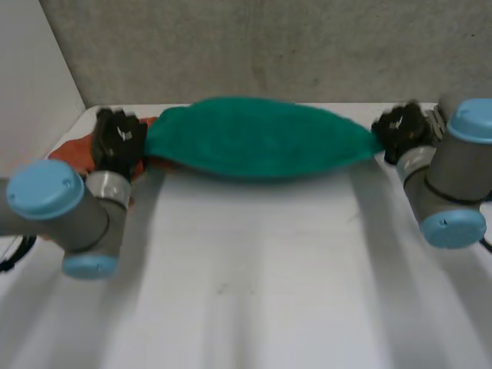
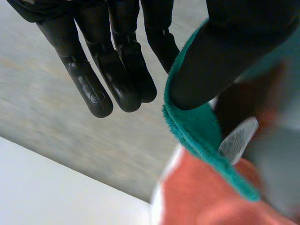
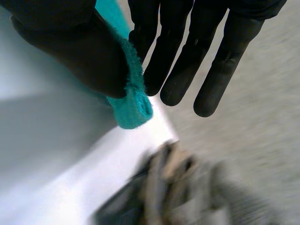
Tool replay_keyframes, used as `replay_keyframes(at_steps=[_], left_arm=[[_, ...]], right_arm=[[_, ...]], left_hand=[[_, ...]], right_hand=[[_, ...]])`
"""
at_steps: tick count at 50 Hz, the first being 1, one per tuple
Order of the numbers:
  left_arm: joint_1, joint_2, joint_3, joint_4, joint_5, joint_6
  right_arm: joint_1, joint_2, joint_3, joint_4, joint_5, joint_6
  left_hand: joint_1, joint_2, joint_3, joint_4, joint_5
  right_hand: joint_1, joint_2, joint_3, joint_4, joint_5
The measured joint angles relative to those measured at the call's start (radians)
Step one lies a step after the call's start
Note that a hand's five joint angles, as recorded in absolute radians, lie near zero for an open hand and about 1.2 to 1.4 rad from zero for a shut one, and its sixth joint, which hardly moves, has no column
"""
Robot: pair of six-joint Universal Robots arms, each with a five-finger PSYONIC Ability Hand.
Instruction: Fold the laundry.
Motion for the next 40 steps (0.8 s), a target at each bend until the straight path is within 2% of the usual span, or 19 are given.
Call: replay_keyframes(at_steps=[3, 8, 10, 13, 14, 20, 24, 28, 33, 40], left_arm=[[-0.002, 0.025, -0.08, -0.008, 0.0, 0.006], [-0.007, 0.19, -0.282, -0.09, -0.001, 0.025], [-0.009, 0.308, -0.383, -0.191, -0.002, 0.042], [-0.011, 0.39, -0.44, -0.292, -0.003, 0.056], [-0.014, 0.447, -0.472, -0.387, -0.004, 0.068], [-0.028, 0.552, -0.502, -0.68, -0.002, 0.089], [-0.034, 0.532, -0.454, -0.741, -0.003, 0.094], [-0.037, 0.451, -0.367, -0.703, -0.005, 0.094], [-0.046, 0.299, -0.227, -0.566, -0.009, 0.093], [-0.065, 0.023, 0.006, -0.279, -0.016, 0.108]], right_arm=[[-0.004, -0.001, 0.037, 0.086, -0.007, -0.003], [-0.028, -0.103, 0.18, 0.301, -0.017, -0.052], [-0.064, -0.204, 0.293, 0.415, -0.019, -0.127], [-0.095, -0.278, 0.379, 0.48, -0.019, -0.198], [-0.123, -0.345, 0.455, 0.525, -0.019, -0.27], [-0.166, -0.463, 0.576, 0.558, -0.018, -0.397], [-0.167, -0.476, 0.567, 0.52, -0.021, -0.399], [-0.16, -0.433, 0.516, 0.442, -0.03, -0.347], [-0.129, -0.292, 0.398, 0.304, -0.031, -0.261], [-0.077, -0.055, 0.184, 0.146, 0.031, -0.212]], left_hand=[[0.0, 0.0, 0.0, 0.0, 0.0], [0.0, 0.0, 0.0, 0.0, 0.0], [0.0, 0.0, 0.0, 0.0, 0.0], [0.0, 0.0, 0.0, 0.0, 0.0], [0.0, 0.0, 0.0, 0.0, 0.0], [0.0, 0.0, 0.0, 0.0, 0.0], [0.0, 0.0, 0.0, 0.0, 0.0], [0.0, 0.0, 0.0, 0.0, 0.0], [0.0, 0.0, 0.0, 0.0, 0.0], [0.0, 0.0, 0.0, 0.0, 0.0]], right_hand=[[0.0, 0.0, 0.0, 0.0, 0.0], [0.0, 0.0, 0.0, 0.0, 0.0], [0.0, 0.0, 0.0, 0.0, 0.0], [0.0, 0.0, 0.0, 0.0, 0.0], [0.0, 0.0, 0.0, 0.0, 0.0], [0.0, 0.0, 0.0, 0.0, 0.0], [0.0, 0.0, 0.0, 0.0, 0.0], [0.0, 0.0, 0.0, 0.0, 0.0], [0.0, 0.0, 0.0, 0.0, 0.0], [0.0, 0.0, 0.0, 0.0, 0.0]])
